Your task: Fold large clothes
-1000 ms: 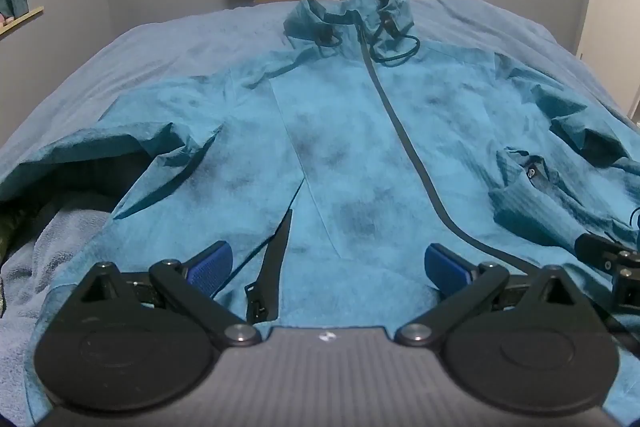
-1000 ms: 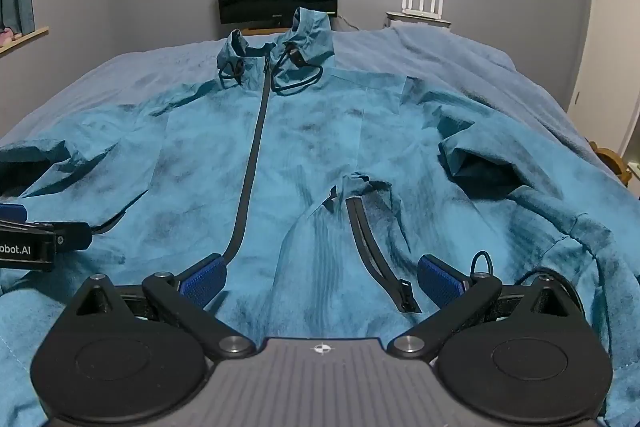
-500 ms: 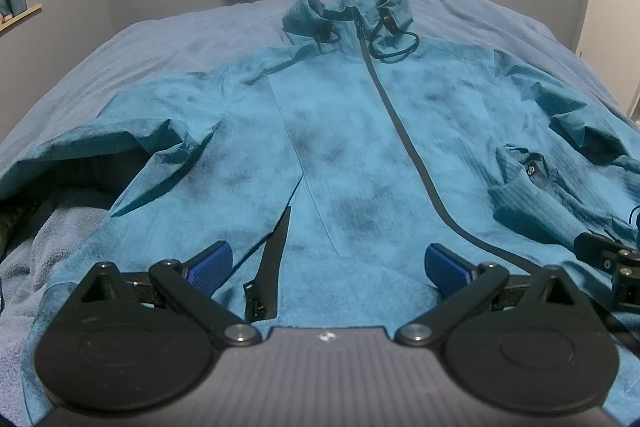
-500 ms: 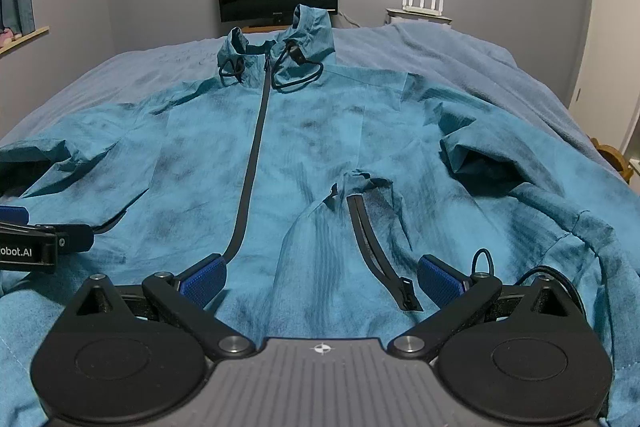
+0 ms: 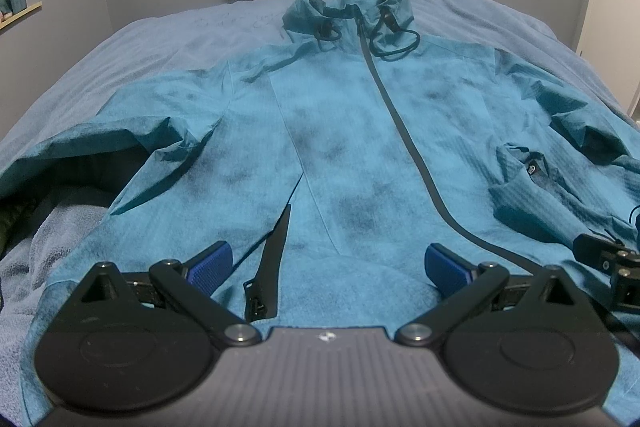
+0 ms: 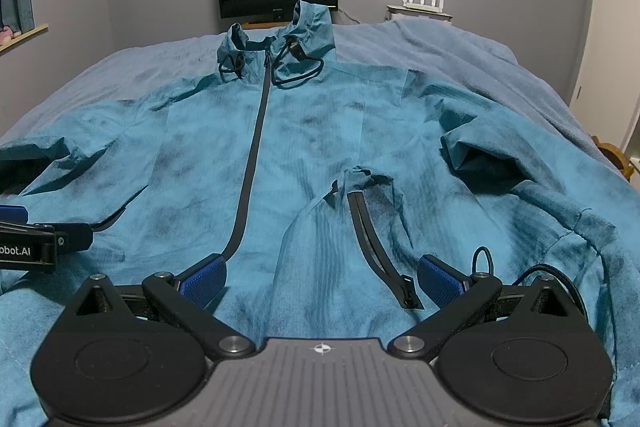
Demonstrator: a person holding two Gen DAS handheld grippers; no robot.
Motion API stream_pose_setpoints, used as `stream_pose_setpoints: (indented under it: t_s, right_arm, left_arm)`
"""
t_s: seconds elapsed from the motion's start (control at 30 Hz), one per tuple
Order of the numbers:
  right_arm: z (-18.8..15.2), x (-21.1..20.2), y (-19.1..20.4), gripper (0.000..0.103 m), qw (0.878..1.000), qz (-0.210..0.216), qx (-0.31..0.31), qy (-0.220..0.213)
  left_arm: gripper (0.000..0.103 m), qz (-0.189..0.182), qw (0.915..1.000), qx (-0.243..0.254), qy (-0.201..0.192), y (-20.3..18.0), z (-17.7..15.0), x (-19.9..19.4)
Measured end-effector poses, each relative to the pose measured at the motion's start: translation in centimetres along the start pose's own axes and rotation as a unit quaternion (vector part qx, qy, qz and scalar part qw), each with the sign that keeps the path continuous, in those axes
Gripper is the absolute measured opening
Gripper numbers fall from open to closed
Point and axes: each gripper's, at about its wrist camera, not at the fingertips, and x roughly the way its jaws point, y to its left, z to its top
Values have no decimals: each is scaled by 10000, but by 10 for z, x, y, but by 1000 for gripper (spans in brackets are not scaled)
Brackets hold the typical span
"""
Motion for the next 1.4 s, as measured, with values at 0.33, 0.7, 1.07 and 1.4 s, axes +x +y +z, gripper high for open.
stream_pose_setpoints:
  t_s: [0.33,0.7,1.07,1.4]
  right_arm:
    - [0,1,0,103,10000,0,-3,13]
    - [0,0,0,103,10000,-4,-4,15]
    - [0,0,0,103,10000,-6,-4,16]
    - [0,-5,-2,103,9998,87,63,-177]
  left_arm:
    - [103,-4,10000,-5,14,1,1,-1]
    - [103,-9,10000,-7,22,0,2,2]
    - [103,-11,10000,-12,33,1,2,2]
    - [103,-5,10000,-19,38,1,3,0]
